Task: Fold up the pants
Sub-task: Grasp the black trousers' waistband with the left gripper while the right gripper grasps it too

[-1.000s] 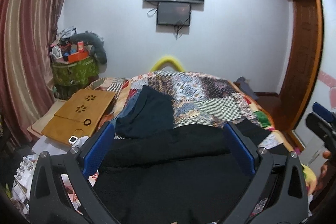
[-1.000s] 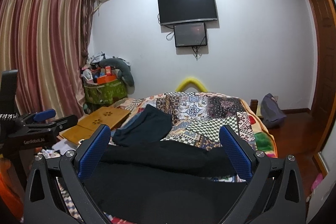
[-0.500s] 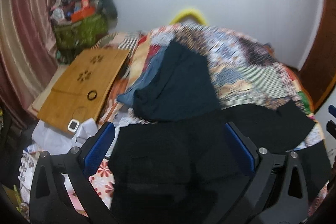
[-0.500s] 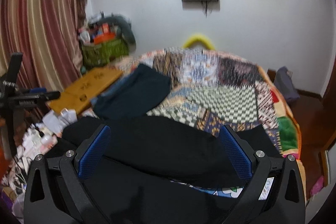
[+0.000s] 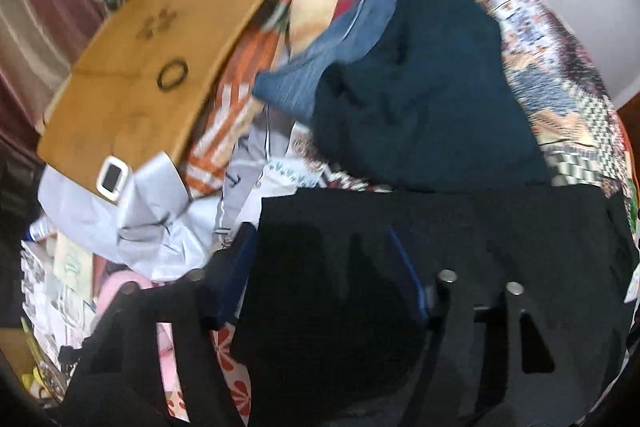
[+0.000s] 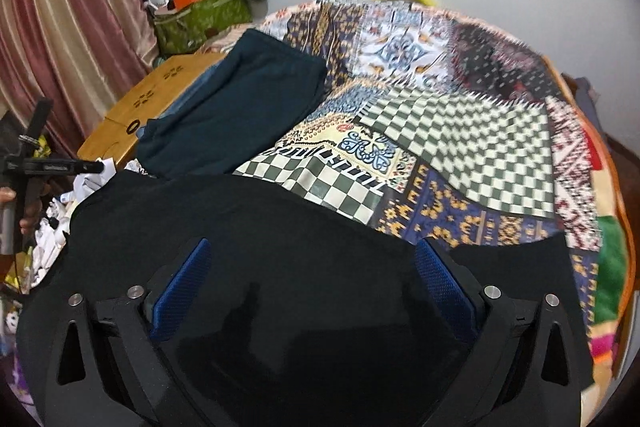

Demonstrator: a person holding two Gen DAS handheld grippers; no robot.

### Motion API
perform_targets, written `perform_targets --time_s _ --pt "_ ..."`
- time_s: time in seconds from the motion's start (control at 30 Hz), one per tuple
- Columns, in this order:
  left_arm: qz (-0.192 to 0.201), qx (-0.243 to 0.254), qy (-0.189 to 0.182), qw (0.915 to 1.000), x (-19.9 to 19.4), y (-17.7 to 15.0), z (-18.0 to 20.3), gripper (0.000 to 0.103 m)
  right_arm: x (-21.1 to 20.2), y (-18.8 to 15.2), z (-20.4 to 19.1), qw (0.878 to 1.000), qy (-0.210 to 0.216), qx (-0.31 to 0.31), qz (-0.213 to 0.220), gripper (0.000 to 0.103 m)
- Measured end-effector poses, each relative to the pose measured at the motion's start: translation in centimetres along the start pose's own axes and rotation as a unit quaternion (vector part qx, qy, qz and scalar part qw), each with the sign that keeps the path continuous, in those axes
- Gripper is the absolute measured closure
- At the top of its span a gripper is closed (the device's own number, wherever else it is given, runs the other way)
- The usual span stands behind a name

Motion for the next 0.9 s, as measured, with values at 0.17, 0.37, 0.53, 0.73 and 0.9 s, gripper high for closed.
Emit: perform_targets --time_s 0.17,0.37,0.53,0.73,0.9 --pt "-0.045 -0.013 0.013 0.9988 3.7 0.1 -1.0 0.044 2.6 0.0 0.0 0.999 0.024 -0.018 -0.041 0.011" --pt "-0.054 -0.02 0.012 0.9983 6.0 -0.2 -0.8 0.048 4.8 0.1 -0.1 0.996 0.037 -0.042 -0.067 0.025" --pt "-0.048 -0.041 0.007 0.998 6.0 -0.3 -0.2 0.064 6.5 0.0 -0.2 0.995 0.042 -0.034 -0.084 0.043" --pt "-0.022 -0.023 0.024 0.9992 5.0 -0.1 0.1 0.087 6.8 -0.3 -0.6 0.996 0.03 -0.042 -0.079 0.08" --pt "0.016 -0.011 0.054 0.9983 3.1 0.4 0.9 0.094 6.8 0.0 -1.0 0.995 0.016 -0.047 -0.088 0.098"
Point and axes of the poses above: each gripper's, at about its wrist camera, not at the fingertips, and x roughly the way its jaws point, z to its right, y to its top, the point moved 9 cm from there along x, roughly the way its jaws point, and after that the axes turned 4 degrees about -x, right-handed, at the moved point
